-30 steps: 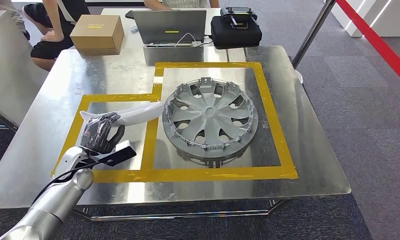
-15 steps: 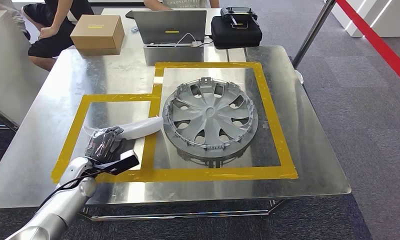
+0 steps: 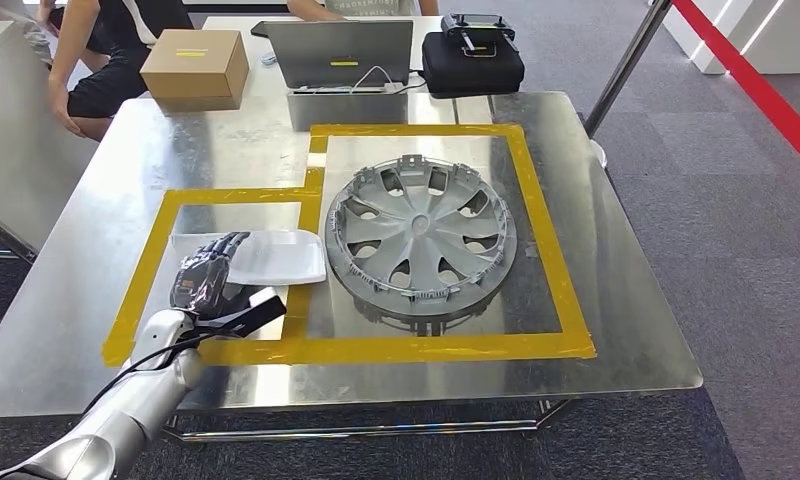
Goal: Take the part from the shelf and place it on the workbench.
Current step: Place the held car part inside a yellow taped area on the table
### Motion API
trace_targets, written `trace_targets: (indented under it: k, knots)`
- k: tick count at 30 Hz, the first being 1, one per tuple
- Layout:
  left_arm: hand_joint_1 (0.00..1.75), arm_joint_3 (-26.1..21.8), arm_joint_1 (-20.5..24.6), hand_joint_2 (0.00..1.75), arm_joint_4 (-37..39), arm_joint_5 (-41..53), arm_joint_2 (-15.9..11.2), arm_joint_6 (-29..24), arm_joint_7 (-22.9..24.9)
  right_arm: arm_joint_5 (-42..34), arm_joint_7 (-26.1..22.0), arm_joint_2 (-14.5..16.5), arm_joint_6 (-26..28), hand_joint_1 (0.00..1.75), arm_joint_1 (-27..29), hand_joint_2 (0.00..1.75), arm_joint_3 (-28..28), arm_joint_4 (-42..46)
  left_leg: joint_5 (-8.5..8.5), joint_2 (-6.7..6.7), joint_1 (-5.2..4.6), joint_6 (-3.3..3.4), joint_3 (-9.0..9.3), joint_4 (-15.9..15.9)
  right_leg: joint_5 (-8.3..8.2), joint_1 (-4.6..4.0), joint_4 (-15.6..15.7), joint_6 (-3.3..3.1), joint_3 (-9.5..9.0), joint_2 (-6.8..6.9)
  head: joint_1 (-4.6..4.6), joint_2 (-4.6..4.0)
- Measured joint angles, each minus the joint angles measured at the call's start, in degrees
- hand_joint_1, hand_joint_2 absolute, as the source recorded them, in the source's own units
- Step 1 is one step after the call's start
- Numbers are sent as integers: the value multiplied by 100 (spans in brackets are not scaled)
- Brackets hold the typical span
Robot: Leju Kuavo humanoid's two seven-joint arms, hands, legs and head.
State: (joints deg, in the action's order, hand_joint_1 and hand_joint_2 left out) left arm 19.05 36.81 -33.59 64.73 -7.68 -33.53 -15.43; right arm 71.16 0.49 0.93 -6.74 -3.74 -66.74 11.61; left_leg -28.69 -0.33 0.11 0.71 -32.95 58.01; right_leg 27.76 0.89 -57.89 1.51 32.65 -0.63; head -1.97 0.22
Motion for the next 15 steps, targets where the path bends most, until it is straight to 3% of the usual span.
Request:
trace_targets:
  k: [5,9,12,15]
  knots:
    - [0,-205,183,175,195,248,36,-231,353,3,10,31,24,0,1,0,-42,0,-1,0,0,-1,-1,0,1,0,0,0,2,-1,-1,0]
    - [0,-534,209,0,237,108,41,-339,302,9,22,33,37,0,0,0,-80,0,-1,1,0,-1,-1,-1,2,0,0,0,3,-1,-1,0]
    - [0,-865,194,0,206,-527,93,-133,-163,-16,27,33,49,0,2,0,-121,0,-1,1,0,-1,-2,-1,2,0,0,0,3,-1,-1,0]
    - [0,-1281,79,0,-21,-1478,194,410,-787,-44,13,32,54,0,5,0,-137,0,-1,1,0,-1,-4,-1,2,0,0,0,5,-1,1,0]
